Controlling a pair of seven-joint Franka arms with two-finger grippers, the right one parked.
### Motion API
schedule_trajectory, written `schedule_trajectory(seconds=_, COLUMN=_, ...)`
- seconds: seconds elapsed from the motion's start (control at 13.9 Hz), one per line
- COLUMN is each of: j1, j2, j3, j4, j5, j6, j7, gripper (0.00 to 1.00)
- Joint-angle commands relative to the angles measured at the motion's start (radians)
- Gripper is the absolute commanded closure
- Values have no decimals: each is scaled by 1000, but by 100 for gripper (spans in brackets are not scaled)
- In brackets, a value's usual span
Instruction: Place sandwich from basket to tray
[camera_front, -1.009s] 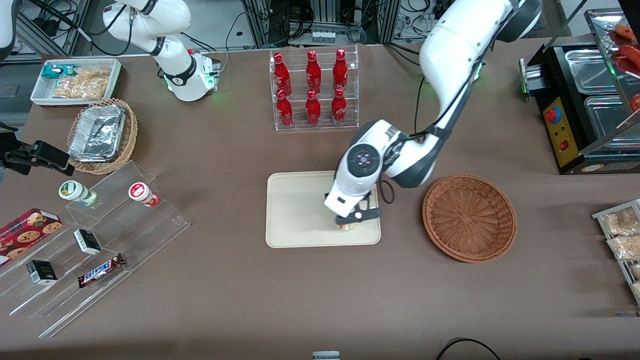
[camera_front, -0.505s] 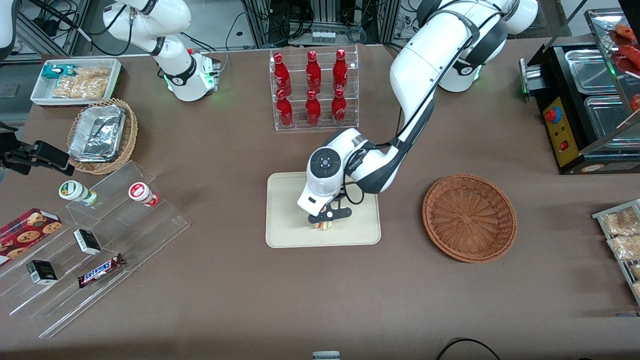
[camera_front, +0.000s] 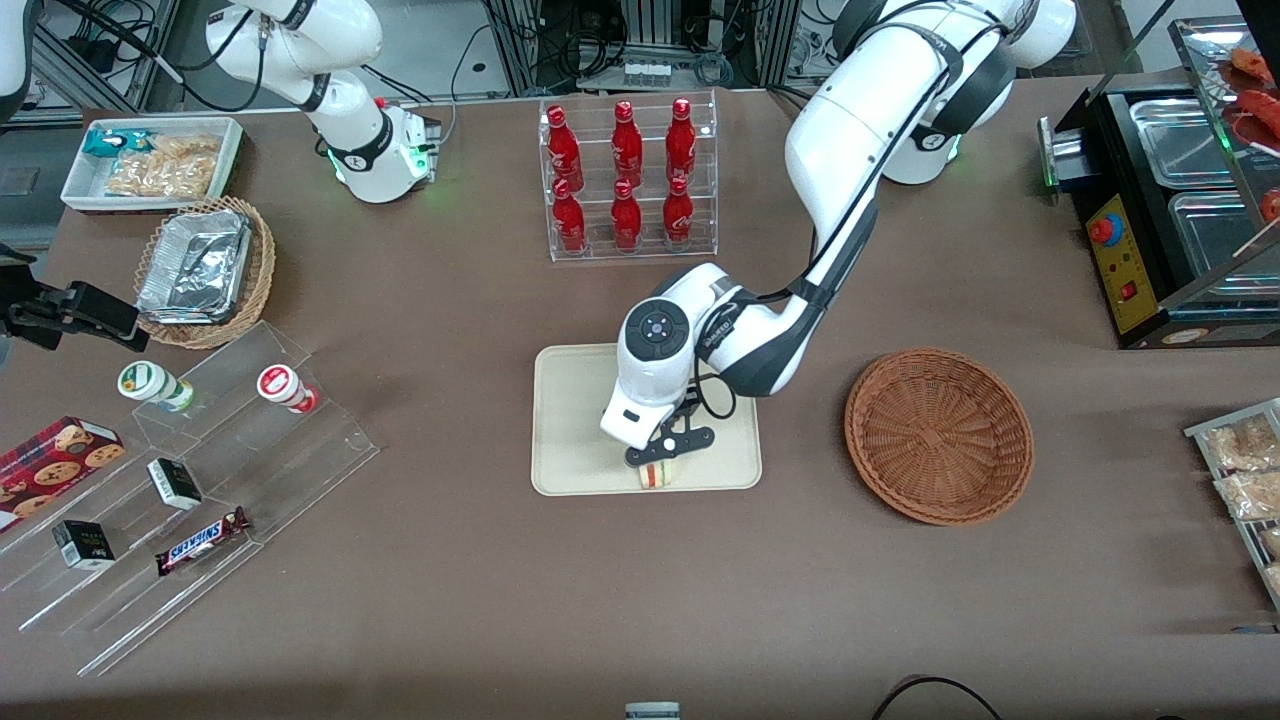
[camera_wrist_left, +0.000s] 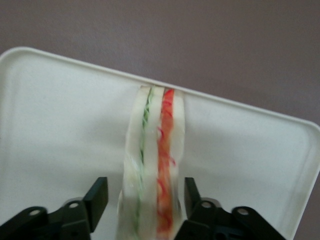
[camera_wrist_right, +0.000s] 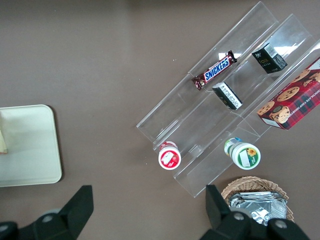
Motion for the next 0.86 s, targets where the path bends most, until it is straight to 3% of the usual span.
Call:
schedule_trajectory(seconds=0.0, j1=-11, j2=1, j3=11, j4=25, j5=24, j6=-19, j7=-35, gripper=0)
schedule_trajectory(seconds=0.36, j1=-11, j2=-55, j3=47, j4=24, j5=42, j6=-109, j7=-19, gripper=0)
schedule_trajectory(seconds=0.5, j1=-1, j2=-131, j3=51, j4=8, j5=129, j6=-196, j7=-30, gripper=0)
schedule_trajectory(seconds=0.58, j1=12, j2=-166, j3=52, j4=-5, j5=137, j6=-219, j7=-24, gripper=0)
schedule_trajectory(seconds=0.79, j1=103, j2=-354, j3=51, j4=-183, j5=138, j6=-266, j7=68, gripper=0)
